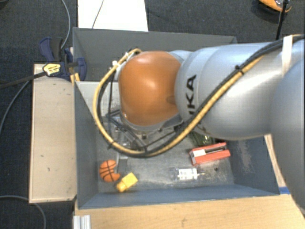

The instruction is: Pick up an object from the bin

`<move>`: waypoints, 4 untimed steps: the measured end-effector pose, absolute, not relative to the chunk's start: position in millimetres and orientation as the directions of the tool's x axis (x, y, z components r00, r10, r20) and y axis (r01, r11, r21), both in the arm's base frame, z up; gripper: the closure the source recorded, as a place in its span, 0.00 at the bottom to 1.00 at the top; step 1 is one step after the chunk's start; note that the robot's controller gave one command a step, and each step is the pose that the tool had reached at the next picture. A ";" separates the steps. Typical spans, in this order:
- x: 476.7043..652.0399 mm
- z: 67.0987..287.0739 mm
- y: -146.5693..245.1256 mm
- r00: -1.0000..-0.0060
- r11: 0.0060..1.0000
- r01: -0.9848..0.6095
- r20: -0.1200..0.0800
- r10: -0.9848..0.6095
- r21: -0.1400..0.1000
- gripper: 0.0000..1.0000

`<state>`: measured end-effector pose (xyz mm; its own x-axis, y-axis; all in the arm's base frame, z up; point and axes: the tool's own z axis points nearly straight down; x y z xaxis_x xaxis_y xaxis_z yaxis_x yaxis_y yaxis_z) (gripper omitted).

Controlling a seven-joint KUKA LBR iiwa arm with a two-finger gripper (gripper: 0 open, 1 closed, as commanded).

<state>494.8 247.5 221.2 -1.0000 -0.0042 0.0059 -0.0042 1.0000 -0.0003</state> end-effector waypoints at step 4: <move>502.0 149.8 242.6 -0.937 0.937 -0.350 0.001 -0.350 0.002 0.00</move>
Offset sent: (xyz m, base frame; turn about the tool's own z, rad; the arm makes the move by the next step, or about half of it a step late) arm 0.0064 0.0039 0.0085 0.0117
